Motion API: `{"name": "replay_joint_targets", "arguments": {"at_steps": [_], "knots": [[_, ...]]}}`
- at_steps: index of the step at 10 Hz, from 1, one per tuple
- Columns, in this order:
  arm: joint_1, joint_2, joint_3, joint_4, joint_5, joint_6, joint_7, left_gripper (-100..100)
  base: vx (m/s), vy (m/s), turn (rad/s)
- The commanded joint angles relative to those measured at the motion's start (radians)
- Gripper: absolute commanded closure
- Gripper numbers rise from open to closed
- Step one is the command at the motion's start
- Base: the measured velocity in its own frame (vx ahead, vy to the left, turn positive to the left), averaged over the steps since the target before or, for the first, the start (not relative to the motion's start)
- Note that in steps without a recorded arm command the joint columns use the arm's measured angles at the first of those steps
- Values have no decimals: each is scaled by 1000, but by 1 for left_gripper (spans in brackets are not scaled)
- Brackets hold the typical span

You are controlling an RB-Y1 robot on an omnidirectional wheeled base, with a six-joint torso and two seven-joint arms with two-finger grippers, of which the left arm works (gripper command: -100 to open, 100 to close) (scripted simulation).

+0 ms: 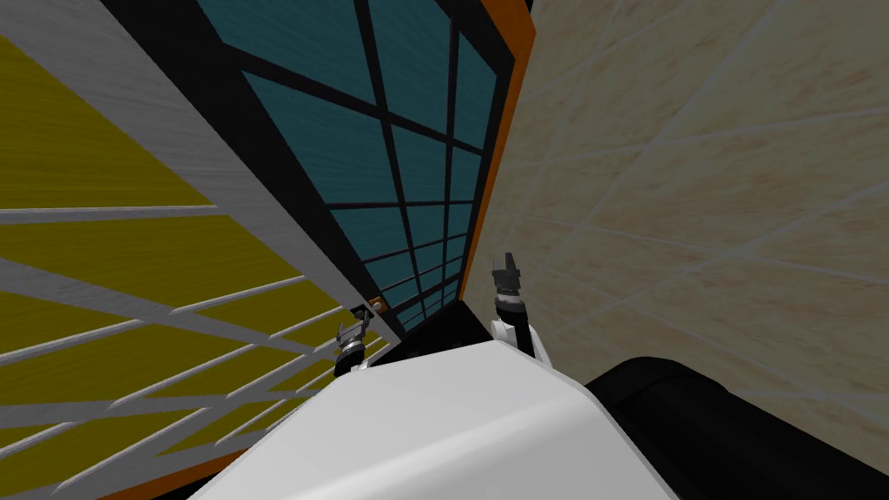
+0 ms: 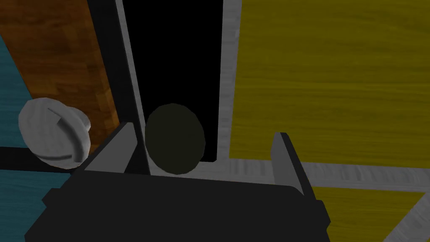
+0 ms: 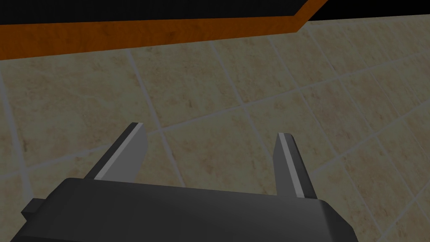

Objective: Pull the door open

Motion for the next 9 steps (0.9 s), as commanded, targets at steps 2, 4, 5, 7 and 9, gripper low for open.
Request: {"name": "replay_joint_targets", "arguments": {"at_steps": [2, 4, 5, 7, 9], "knots": [[0, 0, 0, 0, 0, 0, 0, 100, 23, 5, -11], [0, 0, 0, 0, 0, 0, 0, 100, -11, -18, -16], [0, 0, 0, 0, 0, 0, 0, 100, -7, -5, 7], [0, 0, 0, 0, 0, 0, 0, 100, 0, 0, 0], [26, 4, 1, 15, 8, 4, 23, 100, -133, -42, 34]]}}
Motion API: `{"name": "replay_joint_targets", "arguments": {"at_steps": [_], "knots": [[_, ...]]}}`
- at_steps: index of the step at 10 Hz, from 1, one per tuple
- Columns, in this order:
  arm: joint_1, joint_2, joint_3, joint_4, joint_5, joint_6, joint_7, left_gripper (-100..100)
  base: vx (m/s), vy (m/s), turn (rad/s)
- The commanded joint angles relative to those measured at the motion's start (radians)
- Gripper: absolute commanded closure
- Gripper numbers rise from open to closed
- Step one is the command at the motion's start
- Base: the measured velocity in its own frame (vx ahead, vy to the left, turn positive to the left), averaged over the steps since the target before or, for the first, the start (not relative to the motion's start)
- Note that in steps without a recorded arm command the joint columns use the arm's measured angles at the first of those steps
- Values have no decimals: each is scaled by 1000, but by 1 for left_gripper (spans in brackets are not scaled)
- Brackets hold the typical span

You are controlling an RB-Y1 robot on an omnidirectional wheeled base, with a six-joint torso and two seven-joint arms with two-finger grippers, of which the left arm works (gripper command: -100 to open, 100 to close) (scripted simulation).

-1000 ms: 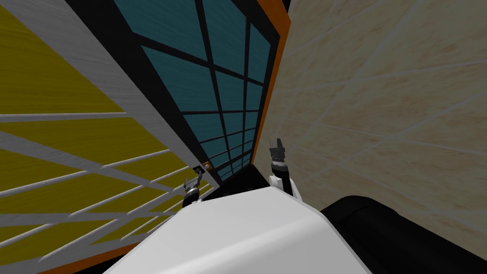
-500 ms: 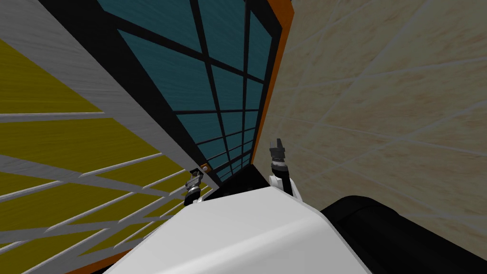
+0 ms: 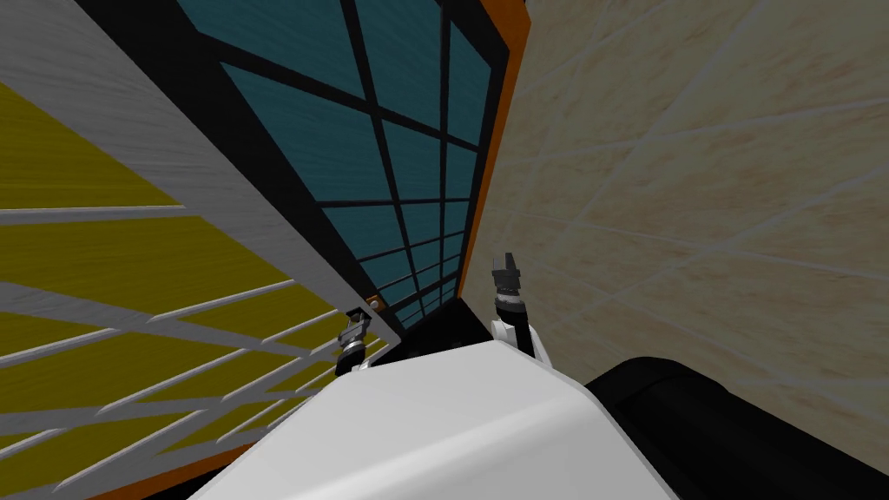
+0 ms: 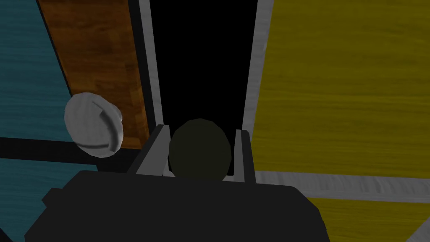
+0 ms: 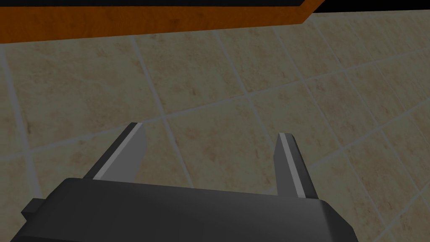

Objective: Pull the door open

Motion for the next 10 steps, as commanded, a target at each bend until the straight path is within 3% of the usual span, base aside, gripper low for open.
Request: {"name": "replay_joint_targets", "arguments": {"at_steps": [1, 10], "knots": [[31, 8, 12, 15, 8, 2, 13, 100, -171, -63, 38], [65, 22, 18, 32, 25, 4, 55, 100, -71, -21, 27]]}}
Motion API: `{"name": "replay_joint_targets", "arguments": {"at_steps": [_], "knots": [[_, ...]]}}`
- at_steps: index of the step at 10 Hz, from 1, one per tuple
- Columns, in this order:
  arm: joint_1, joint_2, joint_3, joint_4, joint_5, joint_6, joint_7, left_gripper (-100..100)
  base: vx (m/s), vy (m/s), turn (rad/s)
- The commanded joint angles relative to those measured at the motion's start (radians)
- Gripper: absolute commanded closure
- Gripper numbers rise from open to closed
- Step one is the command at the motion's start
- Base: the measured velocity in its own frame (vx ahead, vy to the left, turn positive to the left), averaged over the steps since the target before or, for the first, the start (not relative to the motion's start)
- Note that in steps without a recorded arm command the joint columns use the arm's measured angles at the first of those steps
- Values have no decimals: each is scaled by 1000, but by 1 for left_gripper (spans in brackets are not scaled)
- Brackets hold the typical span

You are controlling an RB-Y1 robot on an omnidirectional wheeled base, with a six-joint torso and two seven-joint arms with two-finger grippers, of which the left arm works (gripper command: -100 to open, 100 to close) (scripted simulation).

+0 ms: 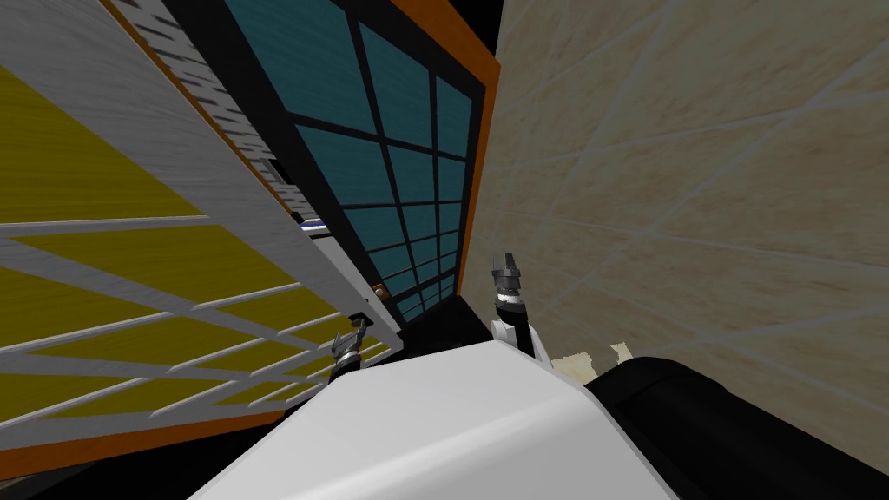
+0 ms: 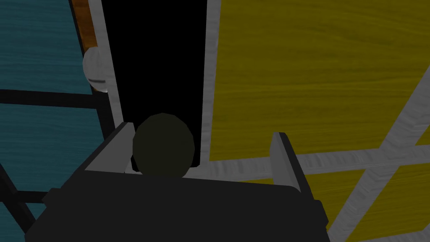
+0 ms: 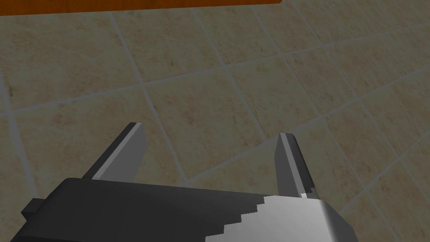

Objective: Pull the door open

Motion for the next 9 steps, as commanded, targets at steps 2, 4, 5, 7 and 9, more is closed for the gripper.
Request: {"name": "replay_joint_targets", "arguments": {"at_steps": [2, 4, 5, 7, 9], "knots": [[39, 21, 11, 11, 19, 15, 46, 100, -97, -25, 25], [29, 21, 11, 27, 19, 13, 46, 100, -77, -20, 42], [39, 21, 11, 11, 19, 15, 46, 100, -35, 0, -6], [54, 29, 11, 20, 31, 15, 78, 100, -90, -32, 31], [62, 34, 8, 25, 40, 15, 107, 100, -86, -12, 11]]}}
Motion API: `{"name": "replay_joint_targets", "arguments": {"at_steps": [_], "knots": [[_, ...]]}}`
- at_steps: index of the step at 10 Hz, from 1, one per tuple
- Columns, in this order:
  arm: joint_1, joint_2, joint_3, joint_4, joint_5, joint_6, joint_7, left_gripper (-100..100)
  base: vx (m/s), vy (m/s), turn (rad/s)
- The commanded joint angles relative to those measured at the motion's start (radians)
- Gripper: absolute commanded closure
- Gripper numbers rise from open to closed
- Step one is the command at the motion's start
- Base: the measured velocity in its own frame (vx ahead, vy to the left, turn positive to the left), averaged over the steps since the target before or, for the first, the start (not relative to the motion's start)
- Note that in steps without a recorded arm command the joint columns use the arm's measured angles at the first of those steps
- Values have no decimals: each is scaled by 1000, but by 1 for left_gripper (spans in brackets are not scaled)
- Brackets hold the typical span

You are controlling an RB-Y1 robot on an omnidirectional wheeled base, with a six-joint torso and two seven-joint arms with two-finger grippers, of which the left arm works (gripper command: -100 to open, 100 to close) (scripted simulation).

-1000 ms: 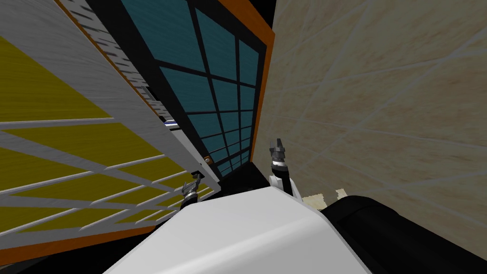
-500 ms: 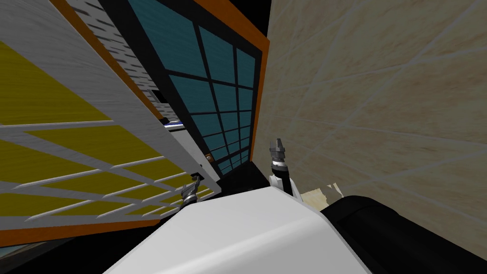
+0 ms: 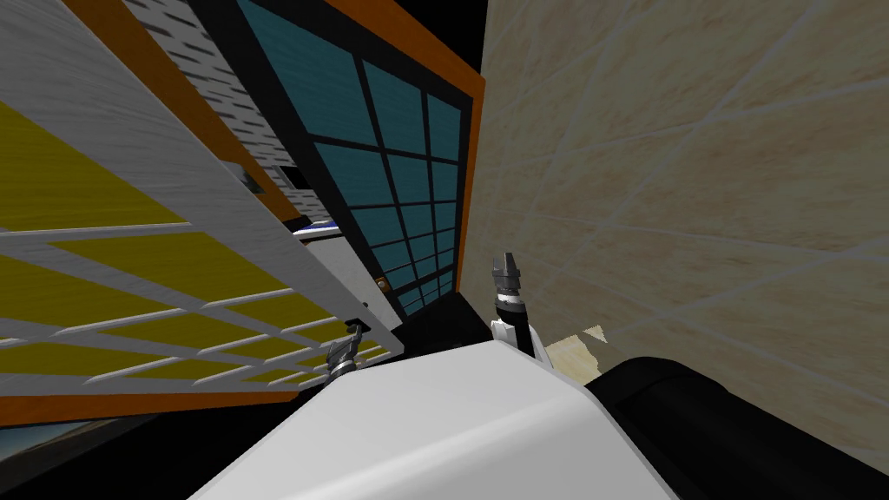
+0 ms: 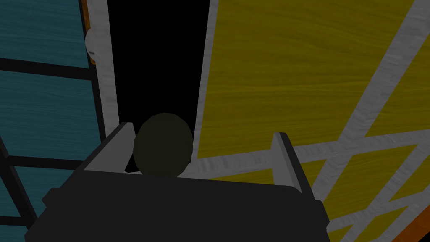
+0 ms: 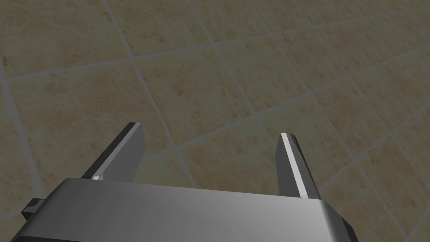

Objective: Pull the door open

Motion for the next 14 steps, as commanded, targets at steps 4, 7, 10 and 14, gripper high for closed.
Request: {"name": "replay_joint_targets", "arguments": {"at_steps": [4, 7, 10, 14], "knots": [[26, 10, 20, -12, 9, 31, 3, 100, -11, 1, 7], [37, 18, 14, -5, 23, 31, 49, 100, -30, -6, 4], [37, 18, 14, -20, 23, 31, 49, 100, -37, -12, 21], [37, 18, 14, -5, 23, 31, 49, 100, 3, 1, -2]]}}
